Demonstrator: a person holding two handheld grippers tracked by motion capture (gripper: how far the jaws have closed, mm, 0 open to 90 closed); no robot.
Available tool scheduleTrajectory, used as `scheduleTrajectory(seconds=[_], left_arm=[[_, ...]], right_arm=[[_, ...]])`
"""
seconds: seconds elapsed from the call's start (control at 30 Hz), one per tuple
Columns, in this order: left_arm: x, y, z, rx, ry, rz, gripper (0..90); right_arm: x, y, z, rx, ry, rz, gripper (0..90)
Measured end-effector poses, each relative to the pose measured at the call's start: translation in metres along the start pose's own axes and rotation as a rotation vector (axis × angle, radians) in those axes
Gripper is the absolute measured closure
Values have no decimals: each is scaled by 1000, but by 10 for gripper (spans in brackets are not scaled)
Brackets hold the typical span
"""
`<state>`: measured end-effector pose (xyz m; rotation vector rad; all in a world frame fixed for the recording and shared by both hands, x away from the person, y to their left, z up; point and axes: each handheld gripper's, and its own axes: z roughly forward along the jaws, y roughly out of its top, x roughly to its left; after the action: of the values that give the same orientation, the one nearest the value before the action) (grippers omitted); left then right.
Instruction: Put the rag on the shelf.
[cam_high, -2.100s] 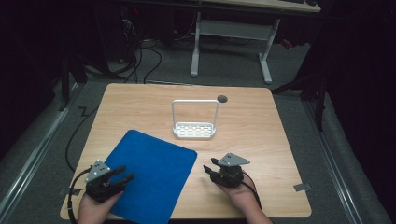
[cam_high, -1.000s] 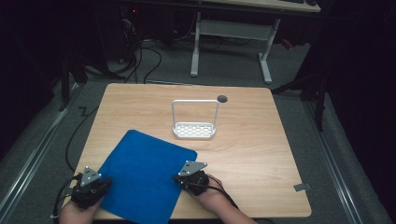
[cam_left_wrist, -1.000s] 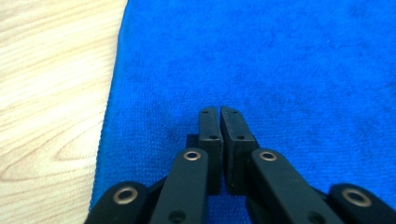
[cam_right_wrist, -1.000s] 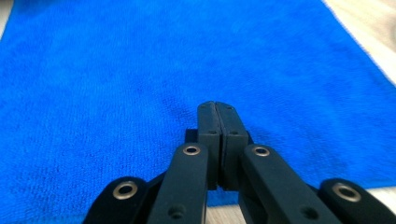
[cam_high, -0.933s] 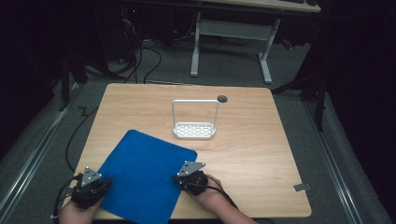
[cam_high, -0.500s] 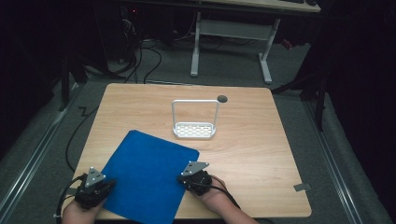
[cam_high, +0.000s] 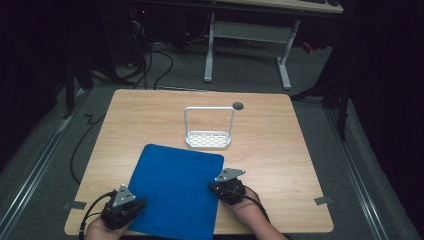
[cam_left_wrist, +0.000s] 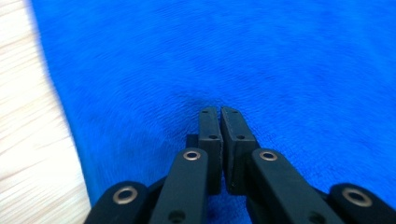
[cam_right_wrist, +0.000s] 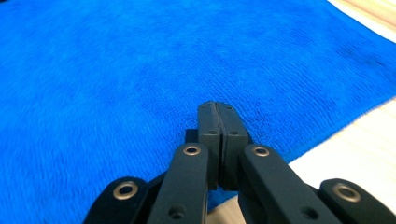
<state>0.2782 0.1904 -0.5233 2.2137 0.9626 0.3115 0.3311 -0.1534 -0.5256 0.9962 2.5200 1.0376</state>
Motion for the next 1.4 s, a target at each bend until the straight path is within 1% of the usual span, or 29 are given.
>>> scheduleTrajectory(seconds=[0.03, 0.07, 0.1, 0.13, 0.23, 0.3, 0.33, 0.37, 0.4, 0.43, 0.5, 0.57, 0.63, 0.67, 0.73, 0.8, 0.9, 0.93, 1.03, 1.1, 1.17, 1.2, 1.33, 1.4], left_arm=[[-4, 2, 2, -1, -15, 9, 874], [-9, 4, 5, -3, -30, 19, 874], [-13, 6, 7, -1, -42, 33, 870], [-18, 8, 8, 4, -51, 50, 870], [-28, 12, 12, 10, -69, 84, 859], [-31, 13, 13, 13, -97, 89, 850], [-32, 13, 13, 16, -105, 89, 844], [-33, 14, 13, 16, -118, 86, 829], [-33, 14, 13, 10, -131, 80, 829], [-33, 15, 13, 0, -139, 76, 812], [-32, 18, 12, -27, -140, 68, 787], [-26, 22, 12, -62, -132, 40, 758], [-16, 29, 16, -86, -107, -4, 703], [-11, 33, 18, -91, -102, -21, 703], [-4, 38, 23, -103, -74, -35, 696], [-1, 43, 32, -92, -80, -51, 698], [-2, 45, 44, -47, -51, -34, 705], [-3, 45, 46, -41, -49, -23, 705], [-6, 44, 45, -38, -55, -19, 705], [-8, 43, 44, -36, -71, -10, 706], [-13, 40, 42, -39, -82, 4, 706], [-15, 38, 40, -35, -94, 9, 706], [-24, 29, 33, -37, -141, 12, 706], [-27, 27, 30, -28, -153, 20, 704]], right_arm=[[-4, -1, -1, -1, -7, 6, 900], [-4, -1, -1, -1, -7, 6, 900], [-6, -2, -3, 2, -20, 14, 900], [-6, -2, -3, 2, -20, 14, 900], [-9, -6, -7, 3, -42, 7, 900], [-12, -12, -13, 4, -63, 11, 900], [-16, -16, -17, 2, -75, 16, 900], [-22, -21, -23, 5, -89, 31, 900], [-22, -21, -23, 5, -89, 31, 900], [-25, -24, -27, 4, -98, 40, 900], [-31, -30, -32, -1, -116, 52, 894], [-37, -35, -37, -5, -131, 62, 886], [-43, -41, -43, -7, -148, 78, 877], [-43, -41, -43, -7, -148, 78, 877], [-46, -42, -45, -3, -155, 91, 859], [-46, -43, -47, -13, -160, 96, 842], [-45, -43, -50, -33, -163, 102, 817], [-45, -43, -51, -38, -165, 104, 807], [-46, -44, -49, -36, -175, 106, 788], [-48, -46, -47, -18, -180, 112, 779], [-49, -48, -48, -21, -183, 118, 777], [-49, -48, -48, -21, -183, 118, 777], [-44, -52, -55, -2, -180, 113, 773], [-40, -56, -58, 0, -172, 123, 766]])
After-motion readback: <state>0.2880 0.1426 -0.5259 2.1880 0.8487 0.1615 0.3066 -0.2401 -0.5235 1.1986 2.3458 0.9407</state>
